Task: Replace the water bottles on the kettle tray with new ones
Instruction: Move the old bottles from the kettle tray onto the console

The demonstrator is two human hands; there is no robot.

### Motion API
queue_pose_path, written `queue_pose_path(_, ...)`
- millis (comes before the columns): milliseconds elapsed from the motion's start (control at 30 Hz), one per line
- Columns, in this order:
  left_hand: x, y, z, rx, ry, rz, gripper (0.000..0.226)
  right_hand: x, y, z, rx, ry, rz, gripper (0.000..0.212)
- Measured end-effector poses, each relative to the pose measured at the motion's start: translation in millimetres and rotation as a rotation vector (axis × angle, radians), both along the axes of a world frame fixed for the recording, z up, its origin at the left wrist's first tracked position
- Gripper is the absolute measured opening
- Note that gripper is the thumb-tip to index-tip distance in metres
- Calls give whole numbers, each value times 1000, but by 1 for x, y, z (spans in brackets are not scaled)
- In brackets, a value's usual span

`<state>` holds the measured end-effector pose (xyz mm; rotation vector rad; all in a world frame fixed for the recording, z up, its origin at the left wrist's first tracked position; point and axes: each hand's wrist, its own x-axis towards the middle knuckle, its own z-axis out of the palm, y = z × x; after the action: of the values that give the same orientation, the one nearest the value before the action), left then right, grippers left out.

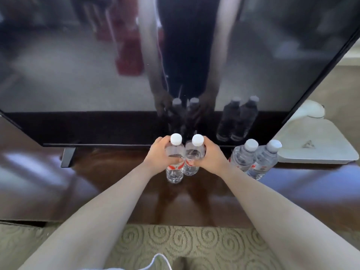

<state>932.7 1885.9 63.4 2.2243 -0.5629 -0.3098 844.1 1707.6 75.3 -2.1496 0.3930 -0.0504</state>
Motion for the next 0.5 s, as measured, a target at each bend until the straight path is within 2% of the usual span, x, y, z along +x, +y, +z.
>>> queue_pose_path(233, 6, 0, -4, -75, 17, -9, 60, 8, -2, -5, 8, 24, -19, 79)
queue_pose_path(433, 4, -2, -4, -59, 22, -23, 62, 5, 3, -1, -1, 45, 14, 76)
queue_pose_path(500, 3, -2, -1, -42, 32, -32, 65, 6, 7, 2, 1, 50, 48, 69)
